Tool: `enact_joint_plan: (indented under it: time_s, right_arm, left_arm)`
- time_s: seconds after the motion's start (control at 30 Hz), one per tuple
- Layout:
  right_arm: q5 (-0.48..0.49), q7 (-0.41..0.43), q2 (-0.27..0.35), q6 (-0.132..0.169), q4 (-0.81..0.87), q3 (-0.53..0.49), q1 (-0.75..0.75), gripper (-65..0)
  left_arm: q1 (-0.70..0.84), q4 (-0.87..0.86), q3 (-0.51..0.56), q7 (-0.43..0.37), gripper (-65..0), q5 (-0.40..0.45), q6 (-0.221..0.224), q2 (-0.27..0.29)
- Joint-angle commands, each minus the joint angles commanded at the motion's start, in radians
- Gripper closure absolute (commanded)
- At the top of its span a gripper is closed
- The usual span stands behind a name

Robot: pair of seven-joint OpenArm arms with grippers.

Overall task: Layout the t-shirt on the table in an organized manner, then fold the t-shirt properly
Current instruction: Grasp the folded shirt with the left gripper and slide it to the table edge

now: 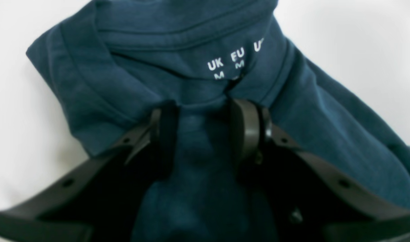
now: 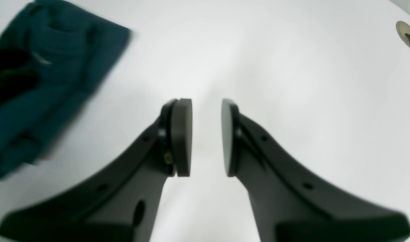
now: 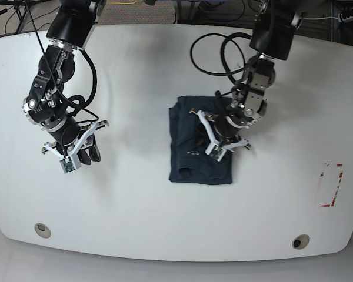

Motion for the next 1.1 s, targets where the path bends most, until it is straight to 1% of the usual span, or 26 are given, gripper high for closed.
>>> enact_joint_plan:
  time_s: [0.13,0.17,0.2,0.27,0.5,0.57,0.6,0.63,0.67,0.8,1.0,1.1]
  right_arm:
    - [0.000,0.000,0.000,0.000,0.000,0.000,-0.011,-13.8]
    - [0.000,0.000,0.000,0.000,0.002,-0.002,-0.015,-13.8]
    - [0.000,0.000,0.000,0.000,0.002,-0.002,-0.017,-13.8]
    - [0.000,0.000,0.000,0.000,0.011,-0.002,-0.018,-13.8]
    - [0.002,0.000,-0.003,0.000,0.023,-0.005,-0.043,-13.8]
    - [0.002,0.000,-0.003,0.000,0.023,-0.005,-0.046,-13.8]
    - [0.002,0.000,-0.003,0.000,0.023,-0.005,-0.048,-13.8]
    - [0.002,0.000,-0.003,0.000,0.023,-0.005,-0.048,-13.8]
    - [0.002,0.000,-0.003,0.000,0.023,-0.005,-0.048,-13.8]
    - [0.002,0.000,-0.025,0.000,0.035,-0.003,-0.066,-13.8]
    - [0.002,0.000,-0.029,0.000,0.086,-0.005,-0.097,-13.8]
    - [0.002,0.000,-0.029,0.000,0.103,-0.005,-0.112,-13.8]
  left_arm:
    - [0.000,0.029,-0.040,0.074,-24.2,0.000,-0.071,-0.083]
    - [0.000,0.035,-0.054,0.092,-24.2,-0.002,-0.097,-0.112]
    - [0.000,0.038,-0.066,0.098,-24.2,-0.002,-0.118,-0.135]
    - [0.000,0.038,-0.084,0.103,-24.2,0.000,-0.146,-0.172]
    - [0.040,0.040,-0.170,0.097,-24.2,-0.002,-0.221,-0.321]
    - [0.048,0.040,-0.187,0.097,-24.2,-0.002,-0.241,-0.345]
    - [0.048,0.040,-0.201,0.097,-24.2,-0.002,-0.259,-0.364]
    - [0.048,0.040,-0.206,0.097,-24.2,-0.002,-0.267,-0.370]
    - [0.049,0.037,-0.216,0.097,-24.2,-0.002,-0.287,-0.388]
    - [0.097,0.040,-0.256,0.097,-24.2,-0.002,-0.334,-0.448]
    - [0.137,0.038,-0.321,0.097,-24.2,-0.002,-0.400,-0.491]
    - [0.157,0.035,-0.361,0.095,-24.2,-0.002,-0.403,-0.512]
